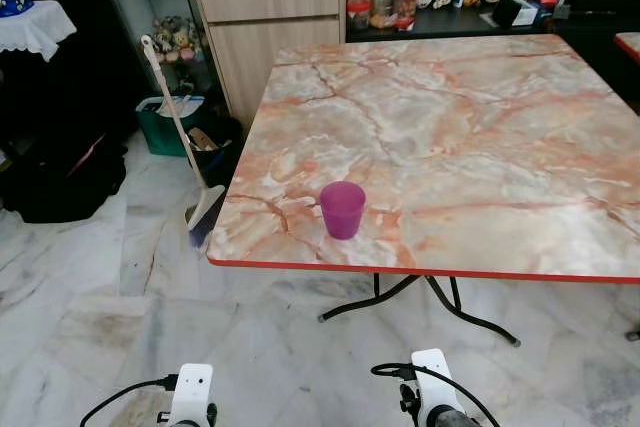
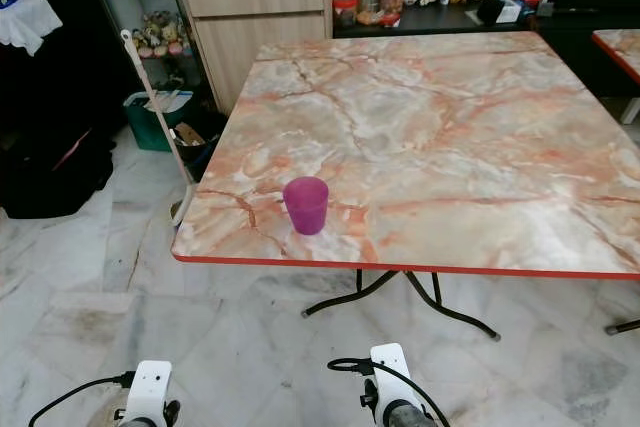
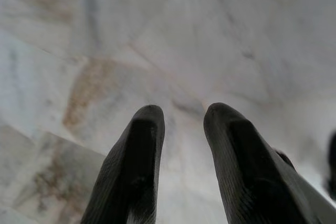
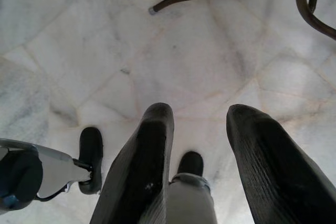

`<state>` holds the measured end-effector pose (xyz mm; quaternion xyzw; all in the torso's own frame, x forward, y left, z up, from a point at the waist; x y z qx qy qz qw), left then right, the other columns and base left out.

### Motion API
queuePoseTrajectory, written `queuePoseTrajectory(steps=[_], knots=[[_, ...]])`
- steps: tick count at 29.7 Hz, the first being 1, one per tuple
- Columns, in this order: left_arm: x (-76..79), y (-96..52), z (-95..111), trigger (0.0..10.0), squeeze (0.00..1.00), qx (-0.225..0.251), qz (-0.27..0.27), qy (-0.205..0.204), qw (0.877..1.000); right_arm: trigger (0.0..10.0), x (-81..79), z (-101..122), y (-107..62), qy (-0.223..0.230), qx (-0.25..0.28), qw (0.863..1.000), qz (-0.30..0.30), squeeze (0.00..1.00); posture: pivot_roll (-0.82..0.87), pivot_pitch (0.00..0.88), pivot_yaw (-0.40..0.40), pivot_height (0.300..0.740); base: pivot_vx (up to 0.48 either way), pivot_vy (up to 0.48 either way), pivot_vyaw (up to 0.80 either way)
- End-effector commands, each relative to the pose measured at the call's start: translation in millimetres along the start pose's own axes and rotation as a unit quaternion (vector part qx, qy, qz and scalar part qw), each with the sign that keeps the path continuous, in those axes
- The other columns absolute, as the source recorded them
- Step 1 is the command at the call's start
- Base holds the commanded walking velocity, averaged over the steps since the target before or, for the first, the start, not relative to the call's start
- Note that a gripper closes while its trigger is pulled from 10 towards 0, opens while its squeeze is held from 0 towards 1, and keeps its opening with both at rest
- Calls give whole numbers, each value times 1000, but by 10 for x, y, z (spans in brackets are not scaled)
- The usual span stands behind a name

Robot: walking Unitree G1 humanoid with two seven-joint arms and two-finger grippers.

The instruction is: Setting the table

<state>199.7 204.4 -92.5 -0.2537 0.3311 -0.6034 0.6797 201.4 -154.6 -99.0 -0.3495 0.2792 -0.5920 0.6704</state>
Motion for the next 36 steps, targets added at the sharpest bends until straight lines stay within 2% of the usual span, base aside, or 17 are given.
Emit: queuePoseTrajectory(steps=[1, 7, 10, 11, 12, 14, 16, 17, 19, 20, 23, 28, 31, 36], knots=[[-177, -3, 122, 10000, 0, 43, 38, -21, 998, 10000, -28, 7, 4, 4, 0, 1000, 1, 0, -119, 0, 76, 740, 0, 0, 0], [-425, -33, 359, 10000, 0, 117, 94, -71, 986, 10000, -30, 3, 3, 5, 0, 1000, 2, 0, -94, 0, 70, 740, 0, 0, 0], [-579, -50, 633, 10000, 0, 173, 127, -90, 972, 10000, -31, 6, 4, 2, 0, 1000, 2, 0, -78, 0, 62, 740, 0, 0, 0], [-631, -62, 880, 10000, 0, 215, 135, -96, 962, 10000, -28, 24, 7, 1, 2, 1000, 2, 0, -70, 0, 57, 740, 0, 0, 0], [-632, -73, 1029, 10000, 0, 240, 133, -88, 958, 10000, -28, 35, 8, 1, 4, 1000, 2, 0, -70, 0, 57, 740, 0, 0, 0], [-591, -122, 1382, 10000, 0, 302, 123, -56, 944, 10000, -28, 69, 14, 0, 9, 1000, 2, 0, -71, 0, 57, 740, 0, 0, 0], [-575, -153, 1552, 10000, 0, 328, 123, -64, 935, 10000, -16, 91, 15, -1, 15, 1000, -2, 0, -75, 0, 61, 740, 0, 0, 0], [-551, -205, 1757, 10000, 0, 362, 121, -77, 921, 10000, 11, 112, 16, 5, 19, 1000, -9, 0, -84, 0, 66, 740, 0, 0, 0], [-528, -242, 1878, 10000, 0, 382, 118, -83, 913, 10000, 25, 114, 16, 8, 19, 1000, -12, 0, -84, 0, 66, 740, 0, 0, 0], [-471, -295, 2050, 10000, 0, 408, 110, -88, 902, 10000, 37, 109, 14, 7, 18, 1000, -14, 0, -96, 0, 70, 740, 0, 0, 0], [-353, -390, 2321, 10000, 0, 447, 90, -91, 885, 10000, 56, 89, 9, 9, 17, 1000, -17, 0, -96, 0, 70, 740, 0, 0, 0], [-67, -480, 2633, 10000, 0, 471, 14, -103, 876, 10000, 86, 42, -1, 18, 11, 999, -26, 0, -99, 0, 70, 740, 0, 0, 0], [180, -551, 2773, 10000, 0, 482, -39, -105, 869, 10000, 83, 43, -3, 29, 15, 999, -22, 0, -112, 0, 76, 740, 0, 0, -590], [240, -547, 2770, 10000, 0, 479, -49, -102, 871, 10000, 80, 40, -3, 25, 14, 999, -20, 0, -118, 0, 78, 740, 0, 0, -571]])
Point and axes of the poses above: a point about 5 cm out from each wrist's last joint towards the gripper, its own y axis pointing out of the wrist towards the gripper, its own z axis along the axis of the wrist's last joint, x = y × z, the point moved 2 cm from there along y, pointing out of the wrist towards the gripper
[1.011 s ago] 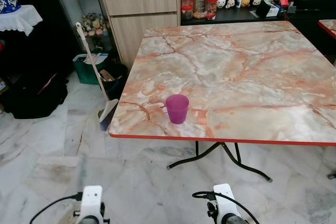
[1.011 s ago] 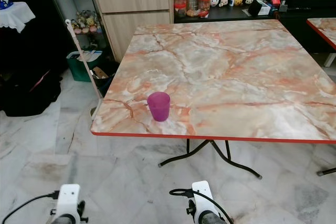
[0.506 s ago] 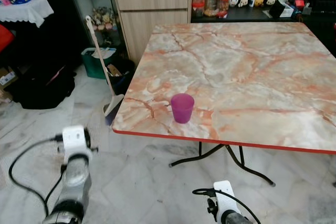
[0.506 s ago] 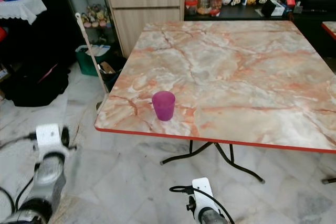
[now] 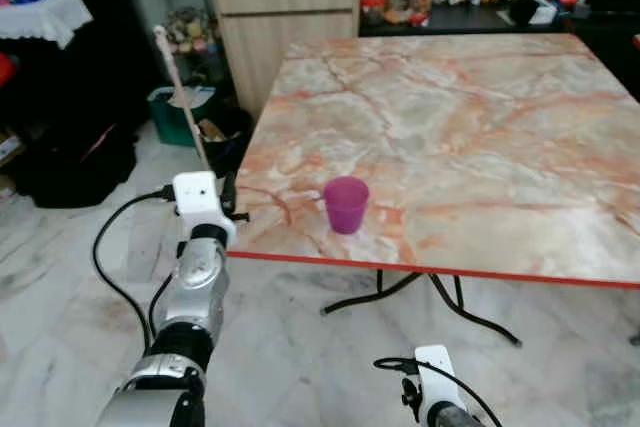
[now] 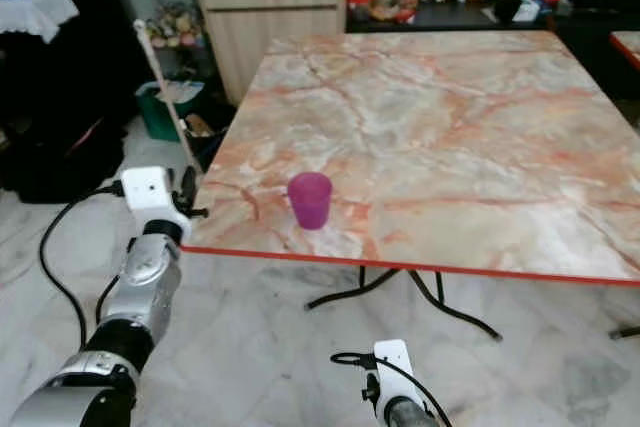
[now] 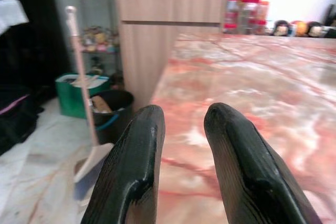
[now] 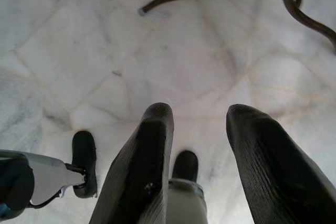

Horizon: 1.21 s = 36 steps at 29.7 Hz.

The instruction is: Setting the table

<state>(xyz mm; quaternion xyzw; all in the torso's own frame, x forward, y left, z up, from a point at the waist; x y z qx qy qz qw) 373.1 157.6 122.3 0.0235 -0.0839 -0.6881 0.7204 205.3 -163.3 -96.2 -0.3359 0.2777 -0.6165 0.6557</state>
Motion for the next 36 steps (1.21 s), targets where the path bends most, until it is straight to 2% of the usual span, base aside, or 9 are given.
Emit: queuePoseTrajectory(steps=[1, 12, 22, 27, 36], knots=[[25, 16, 9, 10000, 0, -2, -8, 2, 1000, 10000, -13, 0, 0, 3, 1, 1000, 2, 0, -121, 0, 78, 740, 0, 0, -531], [101, 11, -22, 10000, 0, -20, -35, -30, 999, 10000, -37, 3, 1, -5, 1, 1000, 11, 0, -125, 0, 78, 740, 0, 0, -503], [138, 64, 71, 10000, 0, -5, -38, -38, 999, 10000, -39, 38, 9, -7, 4, 1000, 12, 0, -118, 0, 72, 740, 0, 0, -501], [132, 86, 117, 10000, 0, 4, -35, -38, 999, 10000, -27, 3, 5, -18, -5, 1000, 6, 0, -109, 0, 66, 740, 314, 0, -98], [122, 83, 122, 10000, 0, 4, -34, -40, 999, 10000, -58, -18, 4, -5, -10, 1000, 11, 0, -107, 0, 70, 740, 345, 0, -116]])
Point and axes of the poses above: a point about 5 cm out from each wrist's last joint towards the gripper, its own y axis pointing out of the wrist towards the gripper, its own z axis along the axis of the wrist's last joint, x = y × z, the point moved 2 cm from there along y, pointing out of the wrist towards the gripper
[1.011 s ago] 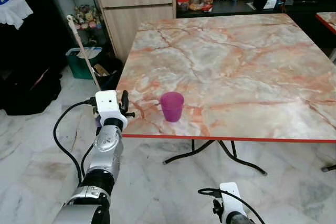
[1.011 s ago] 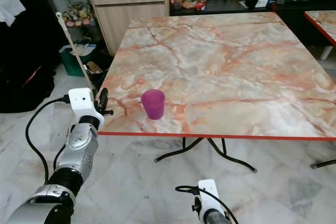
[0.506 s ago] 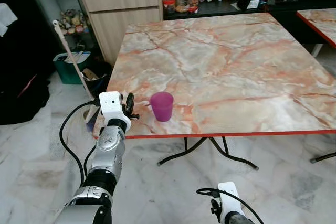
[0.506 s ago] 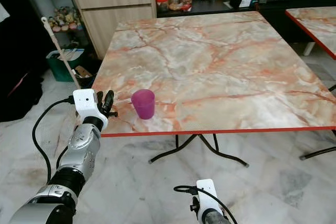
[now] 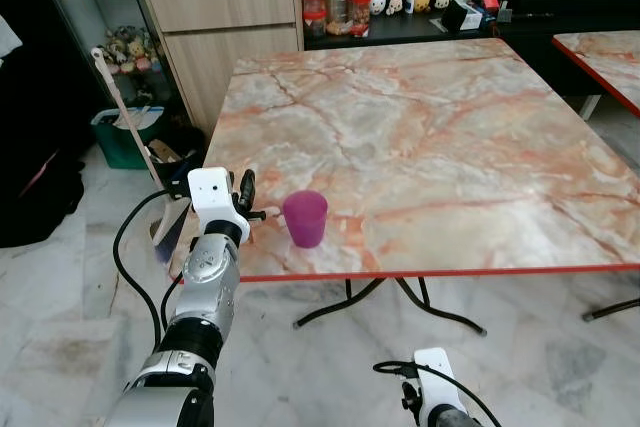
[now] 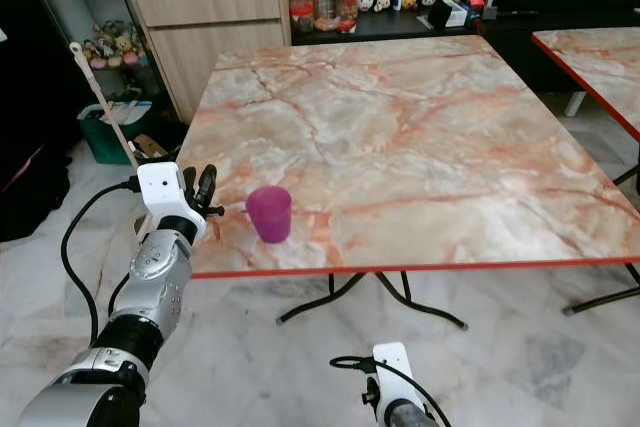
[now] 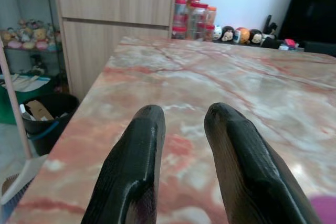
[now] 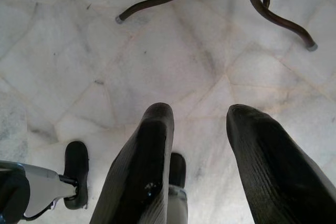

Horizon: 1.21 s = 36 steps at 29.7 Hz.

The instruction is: Setting the table

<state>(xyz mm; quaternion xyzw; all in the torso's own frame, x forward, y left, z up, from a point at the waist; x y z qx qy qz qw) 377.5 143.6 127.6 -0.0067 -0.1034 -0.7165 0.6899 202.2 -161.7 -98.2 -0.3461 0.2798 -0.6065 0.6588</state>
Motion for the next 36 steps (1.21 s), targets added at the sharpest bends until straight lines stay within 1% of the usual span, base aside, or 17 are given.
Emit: queuePoseTrajectory(steps=[1, 4, 7, 18, 21, 22, 23, 24, 25, 28, 30, 31, 32, 33, 36], knots=[[-21, 36, 92, 10000, 0, 14, 4, -1, 1000, 10000, -44, 15, 7, -1, -1, 1000, 6, 0, -107, 0, 70, 740, 345, 0, -644], [-21, 37, 96, 10000, 0, 15, 4, -2, 1000, 10000, -46, 23, 5, -2, 5, 1000, 4, 0, -107, 0, 70, 740, 345, 0, 0], [-8, 42, 115, 10000, 0, 20, -1, -7, 1000, 10000, -36, 21, 5, -4, 3, 1000, 1, 0, -107, 0, 70, 740, 0, 0, 0], [-60, 13, 136, 10000, 0, 22, 0, -13, 1000, 10000, -38, 11, 3, -8, 2, 1000, 4, 0, -97, 0, 63, 740, 0, 0, 0], [-64, 6, 143, 10000, 0, 19, -5, -29, 999, 10000, -37, 3, 2, -9, 1, 1000, 4, 0, -97, 0, 62, 740, 0, 0, 0], [-63, 7, 145, 10000, 0, 16, -10, -34, 999, 10000, -38, 1, 2, -10, 0, 1000, 4, 0, -97, 0, 62, 740, 0, 0, 0], [-57, 11, 145, 10000, 0, 6, -20, -46, 999, 10000, -40, -4, 1, -11, -1, 1000, 4, 0, -100, 0, 64, 740, 0, 0, 0], [-57, 11, 145, 10000, 0, 6, -20, -46, 999, 10000, -40, -4, 1, -11, -1, 1000, 4, 0, -100, 0, 64, 740, 0, 0, 0], [-43, 15, 126, 10000, 0, -16, -34, -43, 998, 10000, -40, -5, 1, -12, -1, 1000, 4, 0, -100, 0, 64, 740, 0, 0, 0], [-38, 14, 118, 10000, 0, -24, -39, -40, 998, 10000, -39, -6, 1, -12, -1, 1000, 4, 0, -100, 0, 64, 740, 0, 0, 0], [13, -49, 160, 10000, 0, -39, -89, -35, 995, 10000, -44, -17, -1, -12, -2, 1000, 4, 0, -97, 0, 71, 740, 0, 0, 0], [13, -49, 160, 10000, 0, -39, -89, -35, 995, 10000, -44, -17, -1, -12, -2, 1000, 4, 0, -97, 0, 71, 740, 0, 0, 0], [44, -89, 182, 10000, 94, -45, -114, -27, 992, 10000, -45, -25, -3, -12, -3, 1000, 3, 0, -94, 0, 72, 740, 0, 0, 0], [94, -155, 196, 10000, 1000, -64, -148, -21, 987, 10000, -46, -41, -5, -13, -7, 1000, 3, 0, -94, 0, 72, 740, 0, 0, 0], [143, -197, 221, 10000, 1000, -77, -169, -32, 982, 10000, -57, -54, -7, -16, -9, 1000, 4, 0, -88, 0, 75, 740, 0, 0, 0]])
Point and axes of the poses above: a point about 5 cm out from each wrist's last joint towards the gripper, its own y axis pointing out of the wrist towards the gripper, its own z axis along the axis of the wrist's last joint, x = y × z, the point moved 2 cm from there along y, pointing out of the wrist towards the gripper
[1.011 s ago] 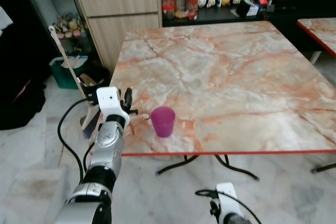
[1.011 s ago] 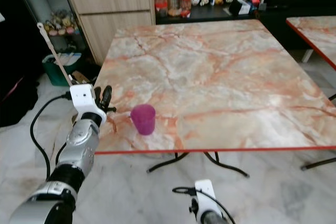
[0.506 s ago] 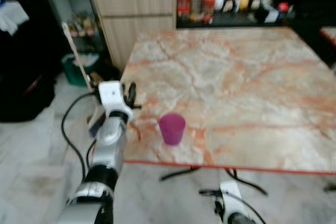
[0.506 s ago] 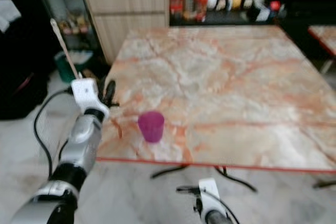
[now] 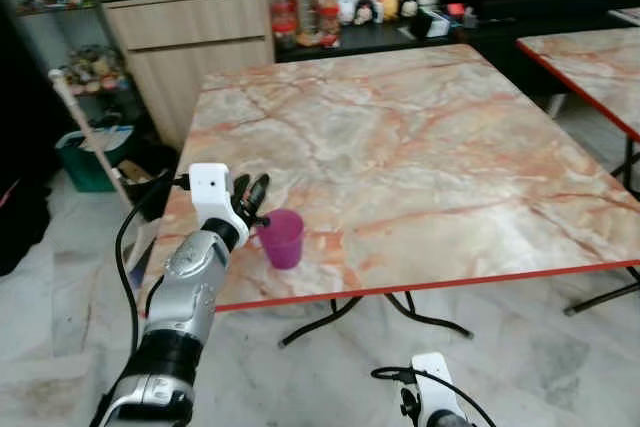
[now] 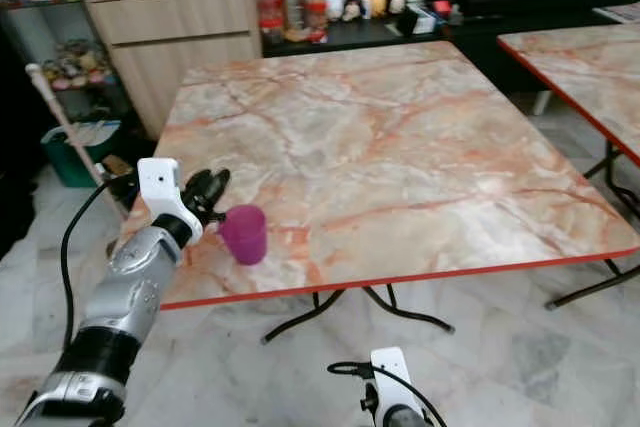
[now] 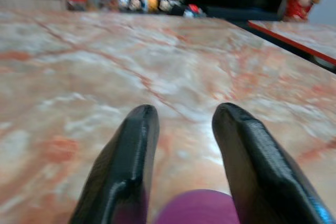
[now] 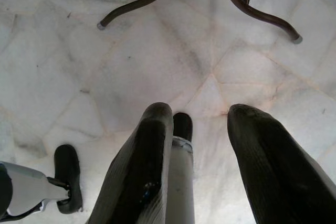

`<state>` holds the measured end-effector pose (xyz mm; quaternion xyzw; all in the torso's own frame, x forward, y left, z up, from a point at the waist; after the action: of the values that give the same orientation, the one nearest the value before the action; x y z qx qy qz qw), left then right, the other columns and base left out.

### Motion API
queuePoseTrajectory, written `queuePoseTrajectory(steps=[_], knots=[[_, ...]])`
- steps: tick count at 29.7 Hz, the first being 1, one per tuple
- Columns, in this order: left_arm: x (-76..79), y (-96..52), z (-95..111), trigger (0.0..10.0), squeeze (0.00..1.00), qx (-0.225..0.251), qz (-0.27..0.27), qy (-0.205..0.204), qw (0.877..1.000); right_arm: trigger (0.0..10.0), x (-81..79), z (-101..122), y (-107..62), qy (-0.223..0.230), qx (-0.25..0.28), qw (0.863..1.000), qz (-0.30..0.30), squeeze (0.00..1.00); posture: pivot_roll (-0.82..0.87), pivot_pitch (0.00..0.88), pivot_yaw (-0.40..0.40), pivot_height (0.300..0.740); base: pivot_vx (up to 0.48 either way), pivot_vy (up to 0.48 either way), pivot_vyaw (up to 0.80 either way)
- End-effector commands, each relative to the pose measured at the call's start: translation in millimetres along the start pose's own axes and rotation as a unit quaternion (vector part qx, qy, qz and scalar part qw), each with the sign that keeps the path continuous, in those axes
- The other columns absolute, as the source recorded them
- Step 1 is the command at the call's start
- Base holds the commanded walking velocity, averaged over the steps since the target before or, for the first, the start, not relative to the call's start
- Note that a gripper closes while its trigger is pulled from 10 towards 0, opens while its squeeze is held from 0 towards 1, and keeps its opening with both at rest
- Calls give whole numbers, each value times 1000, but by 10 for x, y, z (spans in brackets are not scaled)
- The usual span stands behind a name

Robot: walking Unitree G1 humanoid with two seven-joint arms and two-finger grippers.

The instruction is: Setting the table

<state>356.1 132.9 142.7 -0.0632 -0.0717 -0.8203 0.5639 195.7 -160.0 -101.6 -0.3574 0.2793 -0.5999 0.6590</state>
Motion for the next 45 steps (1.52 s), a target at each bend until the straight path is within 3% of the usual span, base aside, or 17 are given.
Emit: queuePoseTrajectory(steps=[1, 6, 7, 9, 10, 21, 23, 26, 31, 45], knots=[[43, -21, 86, 10000, 1000, -9, -22, 7, 1000, 10000, -37, 11, 5, -7, -1, 1000, 4, 0, -87, 0, 75, 740, 0, 0, 0], [64, -37, 143, 10000, 1000, -19, -34, 13, 999, 10000, -44, 5, 4, -9, -2, 1000, 5, 0, -88, 0, 78, 740, 0, 0, 0], [45, -53, 155, 10000, 106, -29, -36, 26, 999, 10000, -46, 3, 4, -9, -2, 1000, 5, 0, -88, 0, 79, 740, 0, 0, 0], [32, -66, 163, 10000, 106, -37, -36, 35, 998, 10000, -47, 1, 4, -9, -2, 1000, 5, 0, -88, 0, 79, 740, 0, 0, 0], [3, -84, 181, 10000, 0, -44, -33, 38, 998, 10000, -47, 0, 3, -8, -3, 1000, 5, 0, -87, 0, 78, 740, 0, 0, 0], [-247, -258, 280, 10000, 0, -90, -25, 72, 993, 10000, -53, -18, 2, -6, -7, 1000, 9, 0, -77, 0, 73, 740, 0, 0, 0], [-247, -264, 266, 10000, 0, -96, -28, 74, 992, 10000, -52, -17, 2, -6, -8, 1000, 9, 0, -77, 0, 73, 740, 0, 0, 0], [-243, -311, 101, 10000, 0, -154, -33, 83, 984, 10000, -56, -11, 3, -6, -7, 1000, 10, 0, -82, 0, 72, 740, 0, 0, 0], [-176, -318, 12, 10000, 0, -181, -50, 95, 978, 10000, -57, -25, 1, -7, -10, 1000, 12, 0, -80, 0, 67, 740, 0, 0, 0], [-82, -184, -4, 10000, 0, -182, -49, 97, 977, 10000, -52, -25, 0, -7, -10, 1000, 13, 0, -87, 0, 67, 740, 0, 0, 0]])
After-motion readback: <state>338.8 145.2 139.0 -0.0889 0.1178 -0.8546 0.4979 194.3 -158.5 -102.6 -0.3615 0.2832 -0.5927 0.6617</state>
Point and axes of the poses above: a point about 5 cm out from each wrist's last joint towards the gripper, its own y axis pointing out of the wrist towards the gripper, its own z axis along the axis of the wrist's last joint, x = y × z, the point moved 2 cm from there along y, pointing out of the wrist towards the gripper
